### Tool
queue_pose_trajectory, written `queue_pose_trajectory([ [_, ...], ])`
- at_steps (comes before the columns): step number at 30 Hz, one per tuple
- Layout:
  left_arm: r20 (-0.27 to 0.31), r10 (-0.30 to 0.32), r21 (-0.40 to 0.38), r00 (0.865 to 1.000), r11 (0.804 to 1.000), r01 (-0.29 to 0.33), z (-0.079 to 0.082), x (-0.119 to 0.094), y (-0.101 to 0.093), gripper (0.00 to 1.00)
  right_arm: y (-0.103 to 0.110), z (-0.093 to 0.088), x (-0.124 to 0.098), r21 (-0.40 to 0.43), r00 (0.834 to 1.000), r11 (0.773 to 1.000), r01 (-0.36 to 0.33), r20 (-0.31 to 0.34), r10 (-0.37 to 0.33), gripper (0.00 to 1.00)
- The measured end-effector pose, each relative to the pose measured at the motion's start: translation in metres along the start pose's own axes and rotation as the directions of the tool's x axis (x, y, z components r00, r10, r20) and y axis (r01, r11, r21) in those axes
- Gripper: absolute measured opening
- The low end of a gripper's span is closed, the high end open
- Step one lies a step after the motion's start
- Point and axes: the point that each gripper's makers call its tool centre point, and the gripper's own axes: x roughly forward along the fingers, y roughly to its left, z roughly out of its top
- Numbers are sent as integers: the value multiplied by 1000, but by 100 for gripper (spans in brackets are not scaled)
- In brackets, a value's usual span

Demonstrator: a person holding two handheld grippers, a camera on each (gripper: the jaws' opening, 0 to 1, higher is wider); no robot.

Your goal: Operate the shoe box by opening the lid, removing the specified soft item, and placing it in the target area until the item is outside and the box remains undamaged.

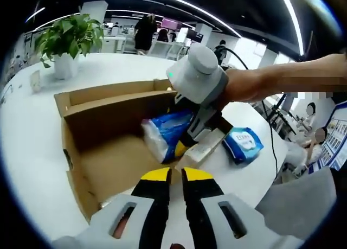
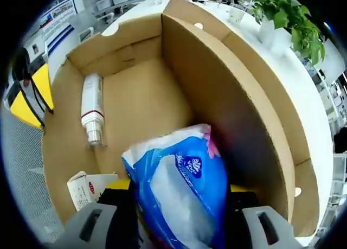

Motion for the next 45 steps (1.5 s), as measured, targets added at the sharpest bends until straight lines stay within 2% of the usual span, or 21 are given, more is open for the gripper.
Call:
queue_pose_trajectory([
  [1,-1,2,8,1000,1000,-2,0,0,0,6,0,0,-1,0,1000,1000,4,10,-4,62],
  [5,2,5,20,1000,1000,-5,1,-1,-1,6,1,0,-5,15,999,1000,17,30,-17,43],
  [11,19,17,0,1000,1000,-17,4,-5,4,6,3,5,-13,-4,997,998,57,52,-56,34],
  [17,28,24,-10,999,1000,-24,5,-6,5,9,2,17,-25,118,986,991,56,148,-73,32],
  [21,33,12,-43,999,999,-10,5,-4,5,16,1,21,-39,96,981,991,91,161,-106,33],
  [31,36,38,-61,999,997,-36,5,-7,12,19,-3,25,-71,104,960,984,148,223,-168,33],
  [35,51,53,-90,997,995,-48,7,-10,17,19,-3,28,-93,39,947,977,210,242,-214,34],
  [39,48,56,-93,997,994,-51,6,-10,18,19,-5,25,-109,48,937,973,228,262,-232,34],
  [45,47,54,-76,997,996,-50,7,-10,16,19,-9,10,-126,53,930,963,263,253,-268,34],
])
